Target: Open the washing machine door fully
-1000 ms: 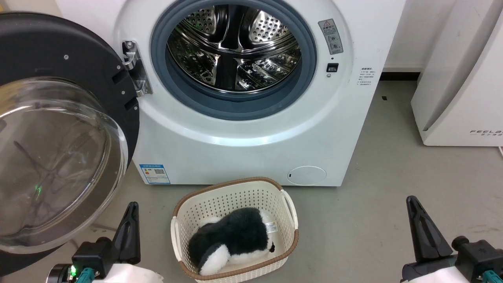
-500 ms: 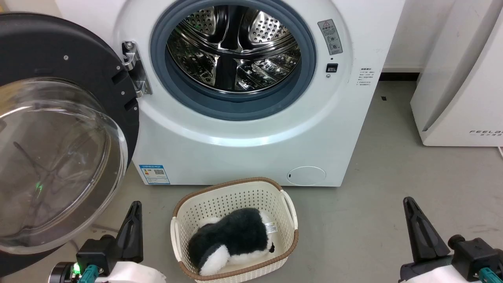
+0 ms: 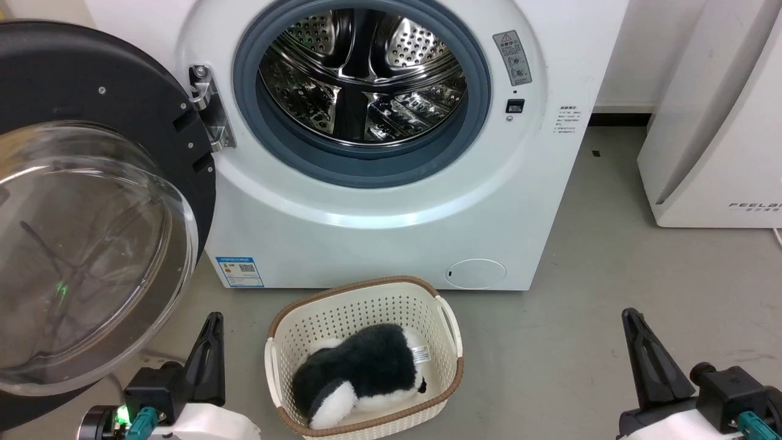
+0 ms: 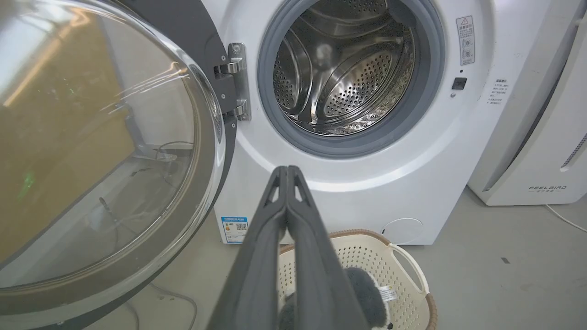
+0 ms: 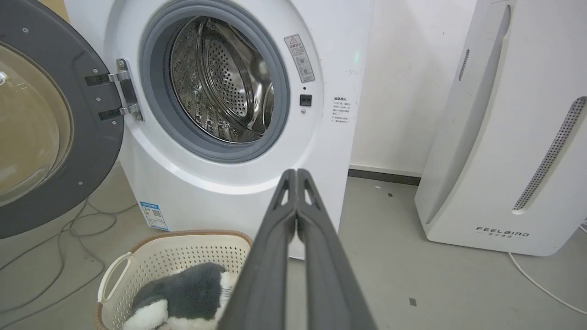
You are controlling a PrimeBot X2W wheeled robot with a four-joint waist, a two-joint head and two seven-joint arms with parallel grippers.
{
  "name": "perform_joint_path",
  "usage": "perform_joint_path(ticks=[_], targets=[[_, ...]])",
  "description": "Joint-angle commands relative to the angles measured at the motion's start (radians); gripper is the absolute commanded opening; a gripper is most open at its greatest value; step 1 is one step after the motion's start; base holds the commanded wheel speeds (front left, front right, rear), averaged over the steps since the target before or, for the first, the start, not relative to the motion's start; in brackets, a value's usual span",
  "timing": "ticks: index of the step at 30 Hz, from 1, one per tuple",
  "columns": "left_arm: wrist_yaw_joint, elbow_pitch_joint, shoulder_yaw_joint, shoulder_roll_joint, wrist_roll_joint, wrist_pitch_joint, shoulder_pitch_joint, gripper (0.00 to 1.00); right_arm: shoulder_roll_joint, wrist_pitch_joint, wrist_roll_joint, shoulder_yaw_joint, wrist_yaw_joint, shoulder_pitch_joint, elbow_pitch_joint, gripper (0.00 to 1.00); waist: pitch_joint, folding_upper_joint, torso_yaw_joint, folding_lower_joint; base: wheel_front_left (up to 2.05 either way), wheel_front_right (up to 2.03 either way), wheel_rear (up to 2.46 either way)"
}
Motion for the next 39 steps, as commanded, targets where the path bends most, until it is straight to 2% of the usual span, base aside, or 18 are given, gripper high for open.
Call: perform_joint_path(ticks=[1,39], targets=[[0.006,-0.007,-0.004,0.000,0.004,0.005,-0.006,0.00,0.001,0.003,-0.002,0.003,0.000,-0.020,0.001,0.00,0.000,0.0000,0.000,0.0000,0.00,0.00,0.00],[0.035,-0.044,-0.035,0.000,0.027,0.083,-0.013,0.00,0.002,0.081,-0.013,0.020,0.000,-0.042,0.005,0.00,-0.004,0.0000,-0.004,0.0000,0.00,0.00,0.00]])
